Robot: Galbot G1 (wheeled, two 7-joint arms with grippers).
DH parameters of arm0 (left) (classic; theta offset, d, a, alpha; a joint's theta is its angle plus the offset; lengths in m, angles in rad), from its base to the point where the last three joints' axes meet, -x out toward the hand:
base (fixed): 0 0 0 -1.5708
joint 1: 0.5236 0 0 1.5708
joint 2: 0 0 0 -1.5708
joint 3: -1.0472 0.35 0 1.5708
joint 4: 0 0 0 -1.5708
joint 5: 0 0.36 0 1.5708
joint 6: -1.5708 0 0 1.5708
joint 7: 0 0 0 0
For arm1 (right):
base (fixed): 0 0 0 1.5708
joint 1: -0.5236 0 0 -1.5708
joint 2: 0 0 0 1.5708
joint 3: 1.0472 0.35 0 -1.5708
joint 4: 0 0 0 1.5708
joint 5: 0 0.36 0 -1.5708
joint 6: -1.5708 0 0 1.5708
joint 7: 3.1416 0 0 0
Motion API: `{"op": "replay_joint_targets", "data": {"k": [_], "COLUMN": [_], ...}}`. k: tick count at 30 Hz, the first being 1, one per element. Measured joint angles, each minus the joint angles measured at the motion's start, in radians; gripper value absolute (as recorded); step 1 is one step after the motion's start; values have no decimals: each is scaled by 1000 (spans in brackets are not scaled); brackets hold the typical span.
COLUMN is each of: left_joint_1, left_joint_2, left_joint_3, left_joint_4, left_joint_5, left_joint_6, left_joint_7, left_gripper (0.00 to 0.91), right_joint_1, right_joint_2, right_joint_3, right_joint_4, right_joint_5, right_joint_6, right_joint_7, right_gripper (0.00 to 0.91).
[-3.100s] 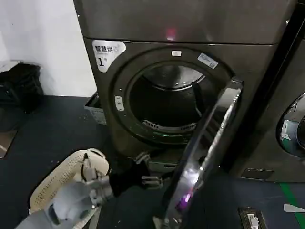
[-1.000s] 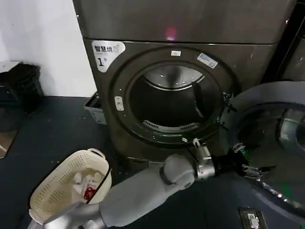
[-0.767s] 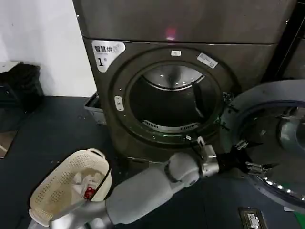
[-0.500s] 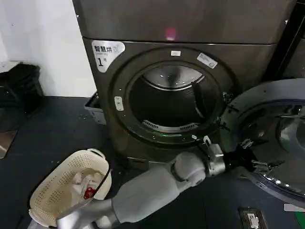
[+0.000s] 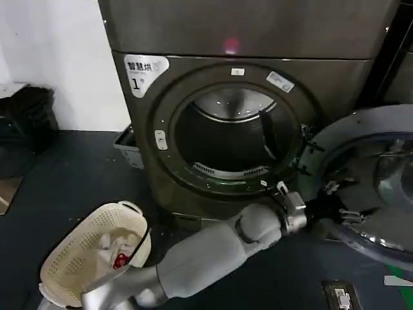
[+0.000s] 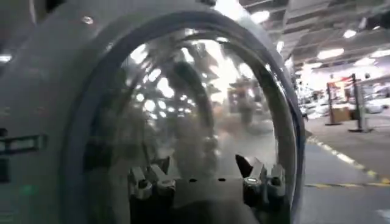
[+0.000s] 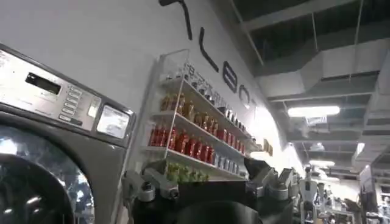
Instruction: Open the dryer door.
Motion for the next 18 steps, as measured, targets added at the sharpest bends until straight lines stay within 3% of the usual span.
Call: {"op": "replay_joint_targets", "data": {"k": [18], "left_joint_1": [102], "left_joint_2": [303], "left_joint_3": [-45], "left_joint_4": [-261], "left_joint_5": [-124], "left_joint_6": [-138], "left_joint_7": [-54], "left_gripper": [907], "right_joint_1": [-6], "right_joint_2": [-24], "right_joint_3": [21], "right_joint_4": [10], "right_joint_5": [2], "right_joint_6": [0], "right_joint_7": [-4], "right_gripper": [907]}}
